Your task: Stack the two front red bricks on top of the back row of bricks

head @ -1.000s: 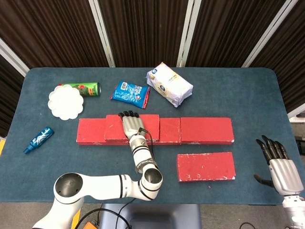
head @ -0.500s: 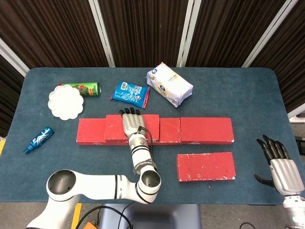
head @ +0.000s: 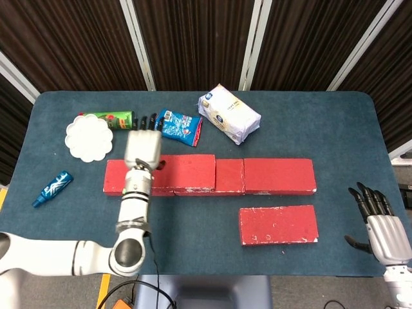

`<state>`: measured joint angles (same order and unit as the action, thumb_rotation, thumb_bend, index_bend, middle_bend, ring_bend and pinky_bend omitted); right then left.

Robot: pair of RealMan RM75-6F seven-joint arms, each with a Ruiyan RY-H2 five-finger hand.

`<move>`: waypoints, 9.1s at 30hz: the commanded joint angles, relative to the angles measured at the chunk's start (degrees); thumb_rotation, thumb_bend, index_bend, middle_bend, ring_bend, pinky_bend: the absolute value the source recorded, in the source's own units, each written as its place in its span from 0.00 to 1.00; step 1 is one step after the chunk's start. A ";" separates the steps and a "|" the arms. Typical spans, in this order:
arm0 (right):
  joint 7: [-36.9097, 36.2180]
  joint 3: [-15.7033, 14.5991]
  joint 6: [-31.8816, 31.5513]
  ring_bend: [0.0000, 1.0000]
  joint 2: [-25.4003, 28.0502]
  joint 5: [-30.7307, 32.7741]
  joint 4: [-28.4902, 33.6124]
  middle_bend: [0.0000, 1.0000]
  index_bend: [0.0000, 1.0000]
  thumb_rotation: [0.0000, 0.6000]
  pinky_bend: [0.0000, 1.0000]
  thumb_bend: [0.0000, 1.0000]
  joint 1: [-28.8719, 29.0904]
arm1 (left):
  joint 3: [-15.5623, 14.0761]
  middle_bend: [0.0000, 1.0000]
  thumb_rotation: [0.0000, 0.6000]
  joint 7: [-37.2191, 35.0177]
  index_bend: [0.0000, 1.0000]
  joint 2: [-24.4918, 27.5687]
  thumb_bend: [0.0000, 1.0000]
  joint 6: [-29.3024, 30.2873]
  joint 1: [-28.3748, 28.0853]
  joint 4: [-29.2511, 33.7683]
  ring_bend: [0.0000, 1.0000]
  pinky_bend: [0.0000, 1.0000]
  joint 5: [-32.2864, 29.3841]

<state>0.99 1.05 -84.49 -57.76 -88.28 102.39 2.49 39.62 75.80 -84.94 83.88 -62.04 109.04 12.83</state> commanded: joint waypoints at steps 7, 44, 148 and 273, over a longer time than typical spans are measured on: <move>2.06 0.04 -0.40 0.02 -0.45 0.27 0.91 0.00 0.19 1.00 0.00 0.00 -0.30 | -12.89 0.00 1.00 -39.69 0.00 22.50 0.23 -24.53 25.31 -3.91 0.00 0.06 35.59; 3.90 0.58 7.18 0.02 -0.04 2.53 5.94 0.00 0.18 1.00 0.00 0.00 3.68 | -35.99 0.00 1.00 -59.33 0.00 18.73 0.23 -1.68 52.97 -10.48 0.00 0.06 65.23; 35.86 -6.71 24.01 0.19 -11.49 41.39 12.14 0.23 0.17 1.00 0.00 0.01 33.61 | -35.52 0.00 1.00 -58.88 0.00 18.57 0.23 -2.59 54.06 -9.44 0.00 0.06 62.61; 40.36 4.20 30.73 0.26 -14.00 78.57 -1.27 0.32 0.28 1.00 0.00 0.18 63.91 | -35.37 0.00 1.00 -60.81 0.00 19.18 0.23 -3.96 53.60 -9.29 0.00 0.06 61.23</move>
<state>41.32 5.28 -53.80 -71.73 -9.75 101.15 66.37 4.25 14.99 -65.76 79.92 -8.44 99.75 74.05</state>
